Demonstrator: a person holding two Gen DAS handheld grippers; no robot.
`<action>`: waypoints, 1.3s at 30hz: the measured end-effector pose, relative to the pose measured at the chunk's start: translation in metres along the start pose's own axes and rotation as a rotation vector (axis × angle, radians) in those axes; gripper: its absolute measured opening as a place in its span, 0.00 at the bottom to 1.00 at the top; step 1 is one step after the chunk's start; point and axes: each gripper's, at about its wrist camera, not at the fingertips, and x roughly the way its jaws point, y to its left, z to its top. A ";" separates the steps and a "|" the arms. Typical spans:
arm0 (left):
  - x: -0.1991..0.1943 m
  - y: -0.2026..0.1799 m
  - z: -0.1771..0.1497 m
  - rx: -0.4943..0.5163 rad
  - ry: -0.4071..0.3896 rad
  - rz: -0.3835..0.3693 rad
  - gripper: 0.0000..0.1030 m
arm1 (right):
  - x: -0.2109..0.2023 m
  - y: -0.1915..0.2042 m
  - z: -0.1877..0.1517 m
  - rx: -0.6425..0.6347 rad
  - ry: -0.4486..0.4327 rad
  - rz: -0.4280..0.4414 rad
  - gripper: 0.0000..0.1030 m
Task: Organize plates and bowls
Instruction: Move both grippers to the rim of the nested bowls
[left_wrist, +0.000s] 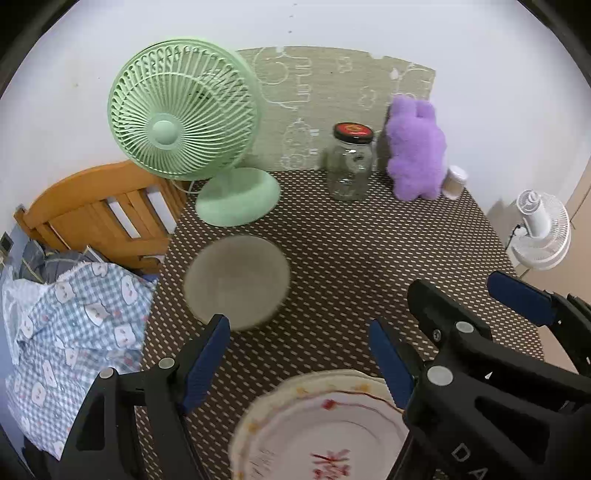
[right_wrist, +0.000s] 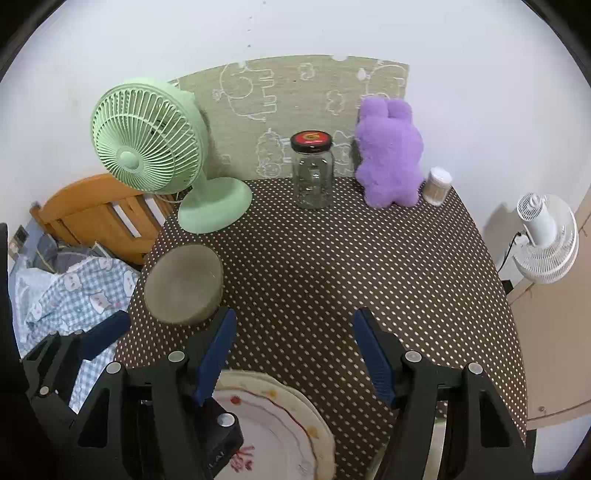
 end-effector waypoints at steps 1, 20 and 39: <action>0.002 0.004 0.002 0.000 -0.001 -0.001 0.76 | 0.006 0.007 0.004 -0.006 0.010 0.005 0.68; 0.066 0.083 0.043 0.016 -0.011 0.002 0.72 | 0.079 0.086 0.052 0.016 0.013 -0.012 0.69; 0.145 0.114 0.026 -0.034 0.088 -0.006 0.55 | 0.167 0.108 0.038 0.022 0.117 -0.035 0.65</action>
